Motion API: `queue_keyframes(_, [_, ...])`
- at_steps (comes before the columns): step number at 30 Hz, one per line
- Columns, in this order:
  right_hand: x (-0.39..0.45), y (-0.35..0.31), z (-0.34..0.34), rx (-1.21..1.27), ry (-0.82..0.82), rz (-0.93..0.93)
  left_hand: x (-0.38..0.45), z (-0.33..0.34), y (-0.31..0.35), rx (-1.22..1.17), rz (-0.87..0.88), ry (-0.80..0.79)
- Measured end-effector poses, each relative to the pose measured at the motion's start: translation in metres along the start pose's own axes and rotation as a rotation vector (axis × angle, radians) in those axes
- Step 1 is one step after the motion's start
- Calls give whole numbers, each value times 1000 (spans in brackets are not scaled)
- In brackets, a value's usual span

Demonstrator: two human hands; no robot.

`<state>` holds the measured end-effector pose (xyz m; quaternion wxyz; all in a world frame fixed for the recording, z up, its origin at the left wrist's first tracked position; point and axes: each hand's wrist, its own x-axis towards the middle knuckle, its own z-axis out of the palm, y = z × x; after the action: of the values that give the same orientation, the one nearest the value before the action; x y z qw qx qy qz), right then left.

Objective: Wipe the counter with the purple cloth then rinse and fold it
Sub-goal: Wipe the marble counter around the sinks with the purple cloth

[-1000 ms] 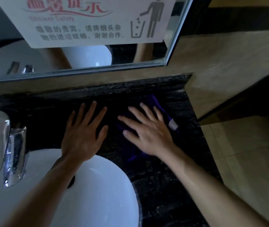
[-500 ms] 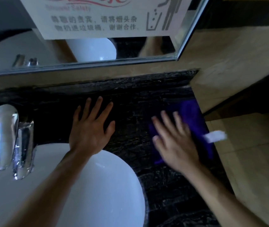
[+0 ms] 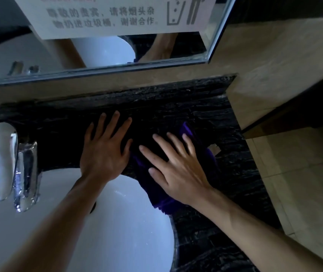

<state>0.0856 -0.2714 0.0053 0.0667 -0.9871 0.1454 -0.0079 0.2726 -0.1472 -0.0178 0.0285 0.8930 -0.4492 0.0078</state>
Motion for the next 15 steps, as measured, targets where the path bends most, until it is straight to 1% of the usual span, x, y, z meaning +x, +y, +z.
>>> queue_keyframes(3, [1,6,0,22,31,75,0,-1,0,0,1,0])
queue_keyframes(7, [21,3,0,-25,-92,75,0,0,-1,-6,1,-5])
queue_keyframes(10, [-9,-1,1,-40,-100,113,0,1,-2,-36,-9,4])
queue_keyframes(13, [-35,3,2,-44,-123,110,0,0,0,-51,-26,1])
queue_keyframes(15, [-9,20,4,-55,-100,90,0,1,0,-38,-22,-4])
